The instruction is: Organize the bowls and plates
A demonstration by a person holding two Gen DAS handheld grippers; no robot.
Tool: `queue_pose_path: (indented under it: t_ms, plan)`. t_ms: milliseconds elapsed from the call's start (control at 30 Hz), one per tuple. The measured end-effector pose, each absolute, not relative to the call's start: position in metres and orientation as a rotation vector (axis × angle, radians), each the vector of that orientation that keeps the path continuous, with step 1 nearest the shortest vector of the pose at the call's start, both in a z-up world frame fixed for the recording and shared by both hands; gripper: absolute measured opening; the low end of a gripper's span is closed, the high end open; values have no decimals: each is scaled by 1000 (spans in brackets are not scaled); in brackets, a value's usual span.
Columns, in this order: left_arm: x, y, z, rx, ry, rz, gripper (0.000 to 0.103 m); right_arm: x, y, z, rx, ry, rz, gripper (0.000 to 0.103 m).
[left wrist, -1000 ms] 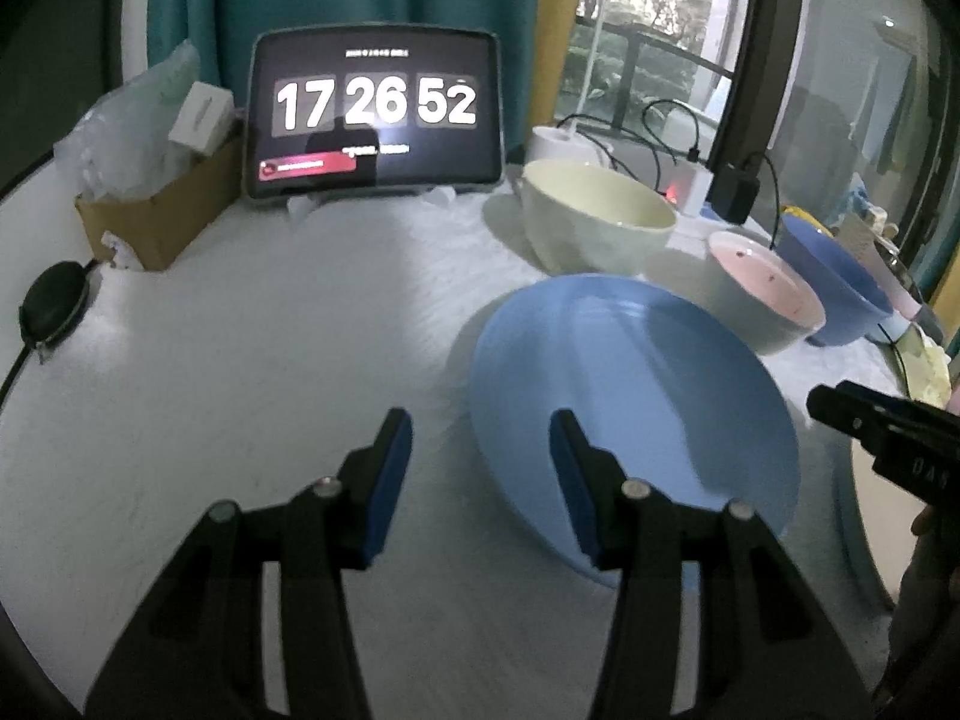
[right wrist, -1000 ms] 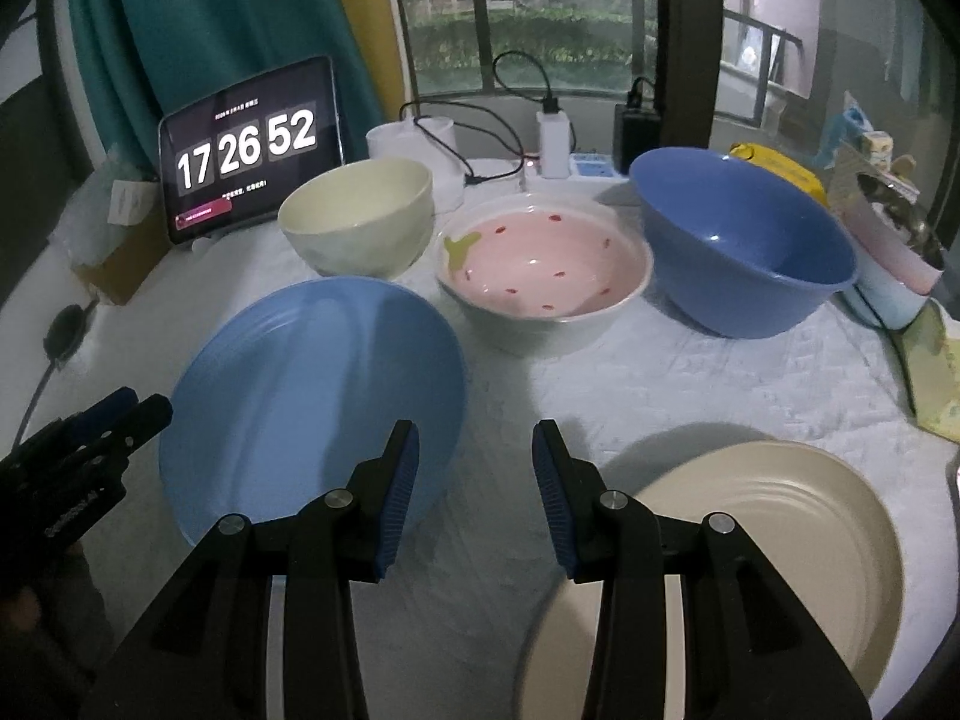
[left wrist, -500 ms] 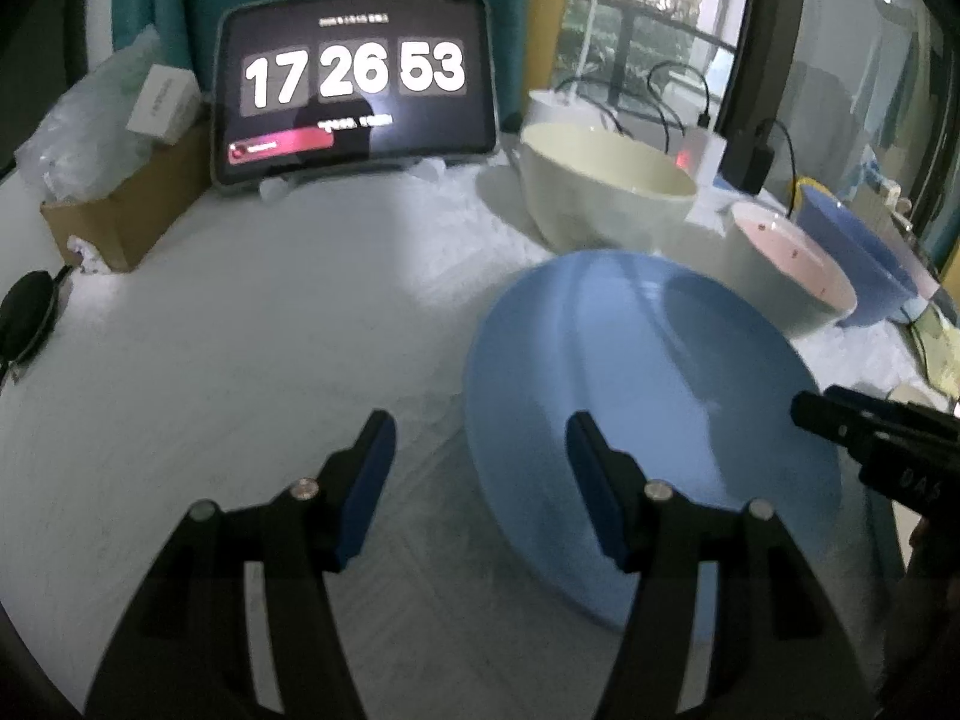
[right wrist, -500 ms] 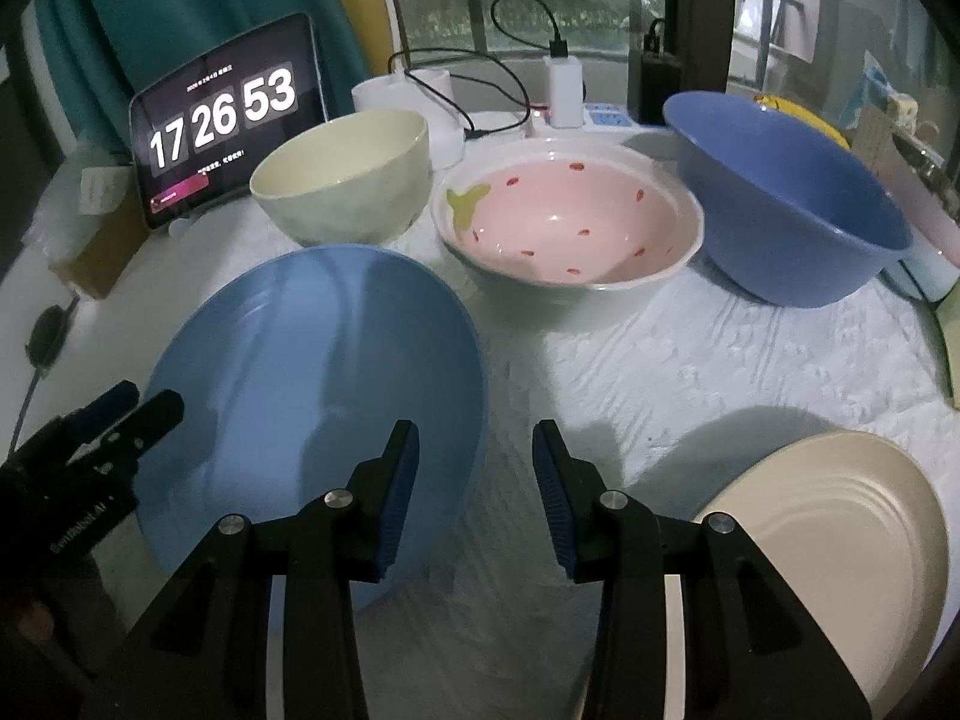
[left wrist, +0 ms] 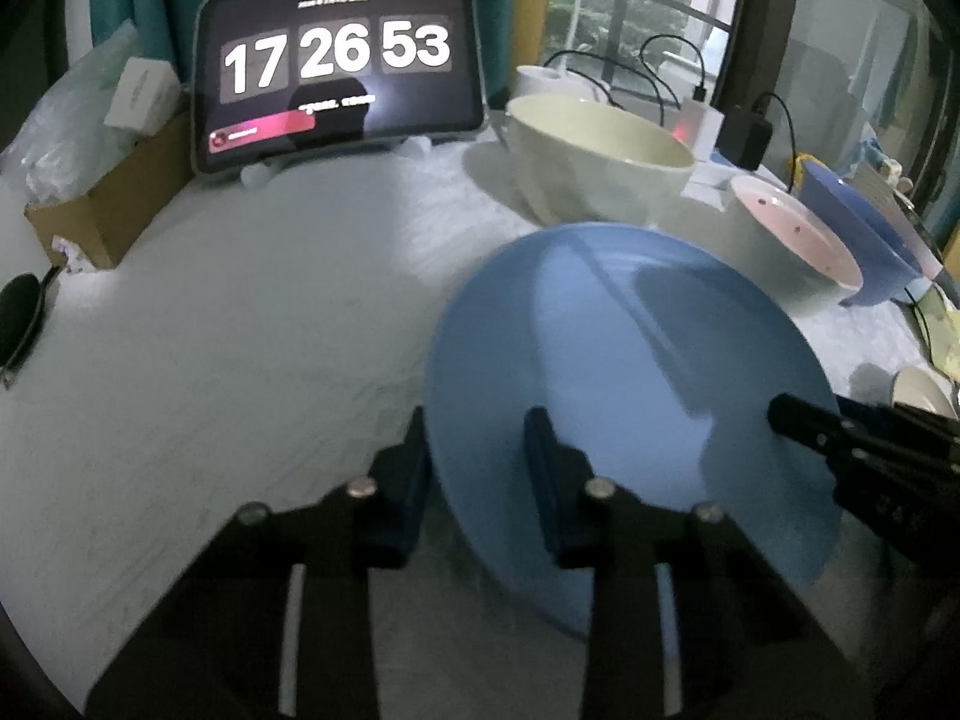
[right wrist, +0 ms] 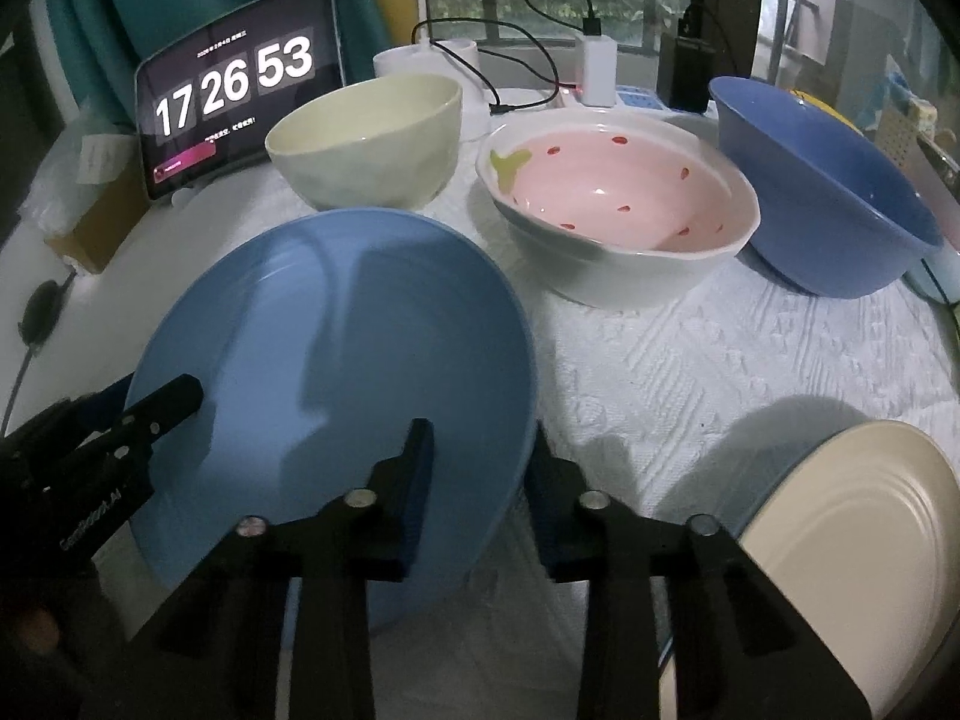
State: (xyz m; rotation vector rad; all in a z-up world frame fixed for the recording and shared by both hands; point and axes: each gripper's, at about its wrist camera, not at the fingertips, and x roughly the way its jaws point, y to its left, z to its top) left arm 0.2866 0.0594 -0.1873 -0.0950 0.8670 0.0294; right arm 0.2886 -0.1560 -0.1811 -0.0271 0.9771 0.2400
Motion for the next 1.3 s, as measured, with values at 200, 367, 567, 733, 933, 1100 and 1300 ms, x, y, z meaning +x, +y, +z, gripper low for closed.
queue_pose_path:
  t_ms: [200, 367, 567, 733, 933, 1100, 1300]
  plan:
    - [281, 62, -183, -97, 844, 47, 29, 281, -156, -176, -42, 956, 262, 27]
    - [271, 57, -180, -91, 840, 36, 29, 278, -158, -171, -36, 946, 254, 27]
    - [260, 53, -171, -82, 819, 34, 29, 268, -161, -162, -32, 925, 258, 27]
    - [250, 48, -162, -75, 800, 32, 29, 258, -165, -154, -30, 903, 260, 27]
    - [238, 39, -154, -72, 787, 23, 29, 246, -174, -145, -18, 881, 255, 27]
    - [230, 32, -147, -70, 778, 16, 29, 237, -182, -138, -10, 866, 250, 27]
    - [220, 20, -139, -57, 760, 2, 29, 226, -192, -132, 2, 848, 242, 27]
